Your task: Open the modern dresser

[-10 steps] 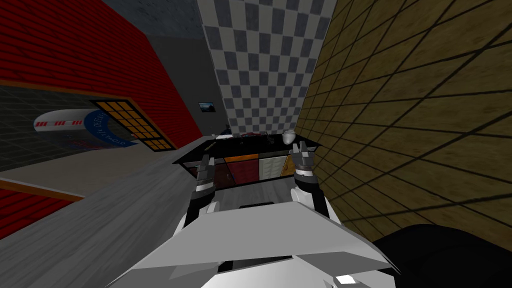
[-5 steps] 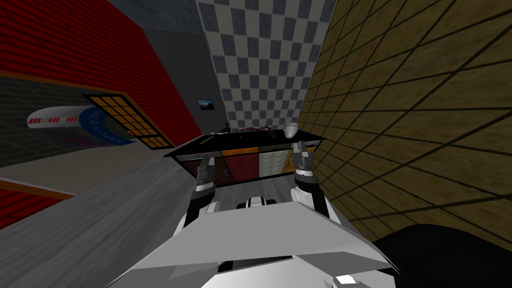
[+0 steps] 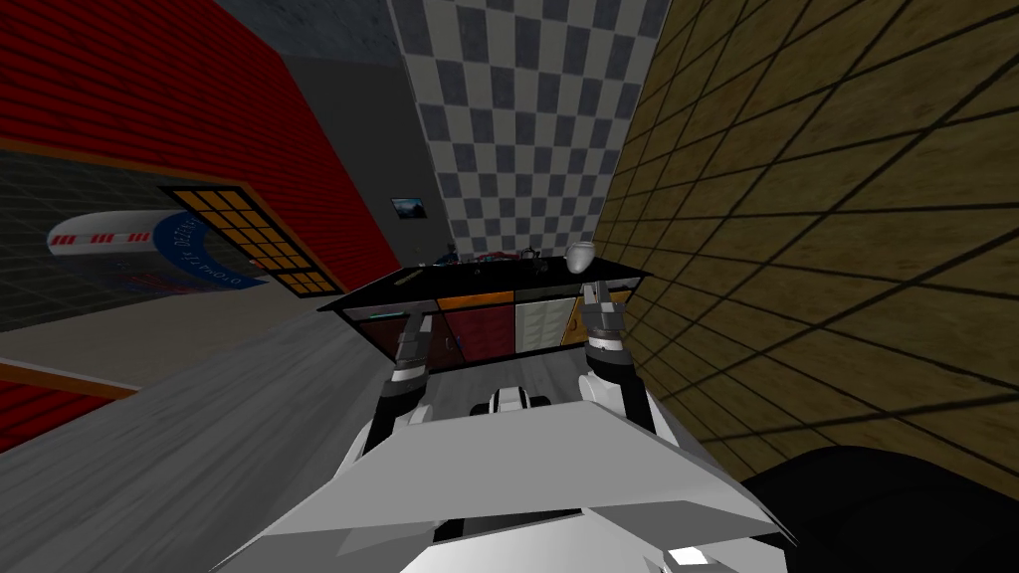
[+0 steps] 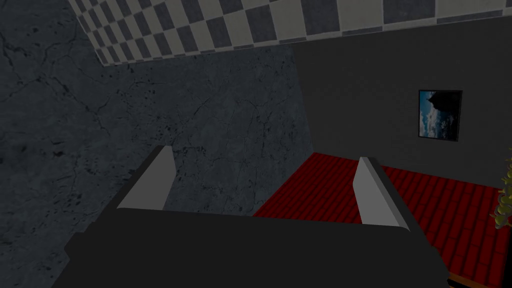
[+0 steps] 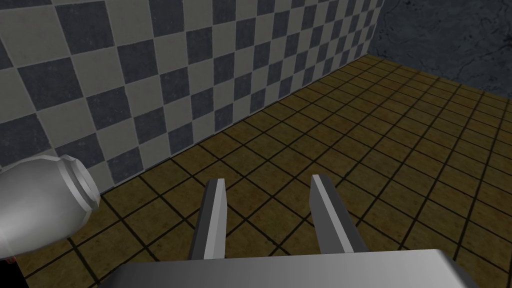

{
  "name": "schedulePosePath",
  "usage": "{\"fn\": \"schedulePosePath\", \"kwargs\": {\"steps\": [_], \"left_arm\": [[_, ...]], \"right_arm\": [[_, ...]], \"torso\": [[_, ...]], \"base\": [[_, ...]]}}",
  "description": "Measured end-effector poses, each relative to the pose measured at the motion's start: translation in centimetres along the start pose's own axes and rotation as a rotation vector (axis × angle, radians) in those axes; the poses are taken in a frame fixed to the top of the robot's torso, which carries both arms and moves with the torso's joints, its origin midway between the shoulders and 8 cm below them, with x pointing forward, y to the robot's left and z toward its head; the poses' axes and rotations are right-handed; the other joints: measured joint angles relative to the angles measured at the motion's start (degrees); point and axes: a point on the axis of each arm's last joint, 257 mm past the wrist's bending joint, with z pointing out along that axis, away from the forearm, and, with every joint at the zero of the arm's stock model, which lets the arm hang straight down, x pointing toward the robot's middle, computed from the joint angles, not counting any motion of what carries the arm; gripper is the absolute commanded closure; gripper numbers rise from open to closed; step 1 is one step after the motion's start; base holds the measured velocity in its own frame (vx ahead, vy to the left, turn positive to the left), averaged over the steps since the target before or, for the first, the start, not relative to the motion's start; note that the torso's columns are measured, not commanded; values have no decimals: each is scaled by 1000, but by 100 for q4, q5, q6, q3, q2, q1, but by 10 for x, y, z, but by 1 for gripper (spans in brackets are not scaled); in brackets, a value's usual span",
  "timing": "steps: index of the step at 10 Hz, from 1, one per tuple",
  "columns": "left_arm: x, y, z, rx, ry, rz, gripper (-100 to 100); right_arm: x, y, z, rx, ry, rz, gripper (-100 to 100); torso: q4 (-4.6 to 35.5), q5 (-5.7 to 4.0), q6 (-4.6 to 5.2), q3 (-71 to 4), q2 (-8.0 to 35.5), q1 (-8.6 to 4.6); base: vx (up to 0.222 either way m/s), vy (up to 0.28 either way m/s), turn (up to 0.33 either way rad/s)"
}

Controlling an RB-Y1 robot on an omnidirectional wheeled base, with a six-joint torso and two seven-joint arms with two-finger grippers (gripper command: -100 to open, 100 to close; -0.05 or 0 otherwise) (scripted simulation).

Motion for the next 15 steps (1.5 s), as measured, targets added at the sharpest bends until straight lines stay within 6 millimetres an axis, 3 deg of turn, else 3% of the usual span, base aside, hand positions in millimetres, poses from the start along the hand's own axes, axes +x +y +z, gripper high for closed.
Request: {"fn": "schedulePosePath", "kwargs": {"steps": [15], "left_arm": [[20,76,-41,-8,88,3,-100]], "right_arm": [[0,0,0,0,0,0,0]], "torso": [[2,-1,1,2,3,-4]], "base": [[61,-21,-6]]}}
